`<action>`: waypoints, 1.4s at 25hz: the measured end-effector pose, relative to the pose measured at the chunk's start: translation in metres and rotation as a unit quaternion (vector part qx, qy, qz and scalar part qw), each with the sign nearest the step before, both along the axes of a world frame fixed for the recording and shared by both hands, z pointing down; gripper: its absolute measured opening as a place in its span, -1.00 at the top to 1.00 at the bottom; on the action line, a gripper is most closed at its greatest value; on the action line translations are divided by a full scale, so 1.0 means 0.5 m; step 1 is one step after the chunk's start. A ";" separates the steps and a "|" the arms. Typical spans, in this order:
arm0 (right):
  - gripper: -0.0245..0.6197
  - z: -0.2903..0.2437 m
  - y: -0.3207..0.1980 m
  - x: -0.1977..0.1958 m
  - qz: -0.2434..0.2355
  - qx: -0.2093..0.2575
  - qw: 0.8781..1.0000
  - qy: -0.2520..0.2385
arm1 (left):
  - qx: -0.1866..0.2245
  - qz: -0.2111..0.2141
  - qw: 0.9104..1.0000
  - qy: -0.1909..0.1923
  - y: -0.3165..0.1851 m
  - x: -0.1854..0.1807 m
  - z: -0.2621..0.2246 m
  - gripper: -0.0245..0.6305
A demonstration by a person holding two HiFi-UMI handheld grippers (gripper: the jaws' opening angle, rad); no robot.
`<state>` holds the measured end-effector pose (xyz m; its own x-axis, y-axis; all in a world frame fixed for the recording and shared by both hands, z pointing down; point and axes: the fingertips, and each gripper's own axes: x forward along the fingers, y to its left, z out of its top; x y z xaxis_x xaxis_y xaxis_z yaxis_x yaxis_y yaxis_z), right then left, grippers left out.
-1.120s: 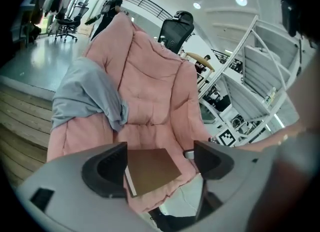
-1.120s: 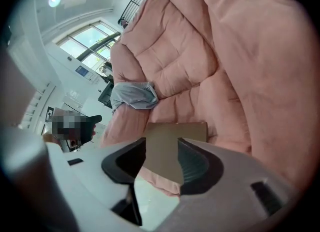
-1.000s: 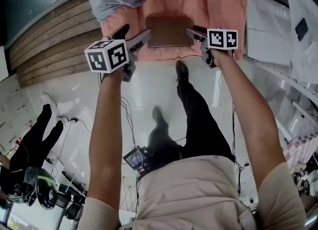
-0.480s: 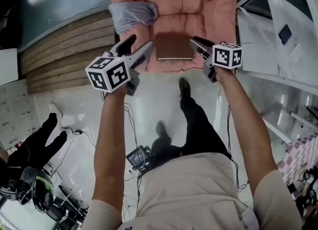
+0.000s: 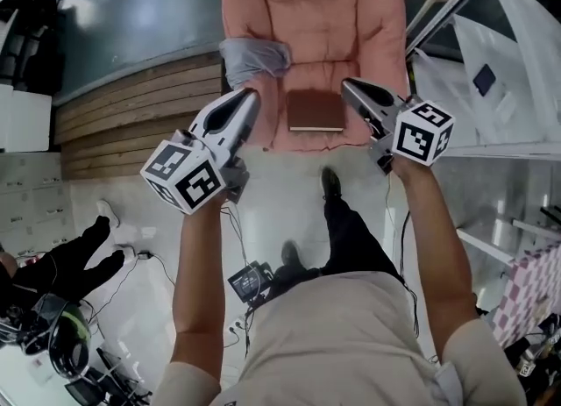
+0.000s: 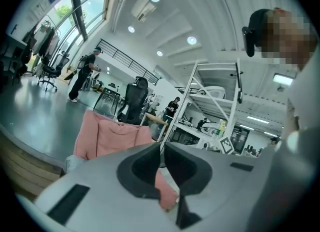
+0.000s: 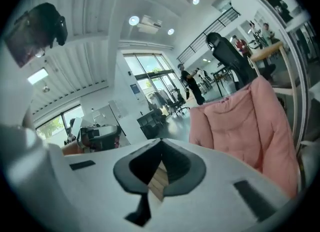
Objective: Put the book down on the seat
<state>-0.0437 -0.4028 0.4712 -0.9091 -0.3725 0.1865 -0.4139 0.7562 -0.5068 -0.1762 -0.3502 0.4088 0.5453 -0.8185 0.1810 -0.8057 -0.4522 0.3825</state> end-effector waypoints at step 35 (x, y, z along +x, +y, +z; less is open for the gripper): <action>0.96 -0.622 0.475 0.004 -0.046 0.287 0.955 0.059 | 0.250 0.037 0.965 -0.077 0.470 0.033 -0.517 0.89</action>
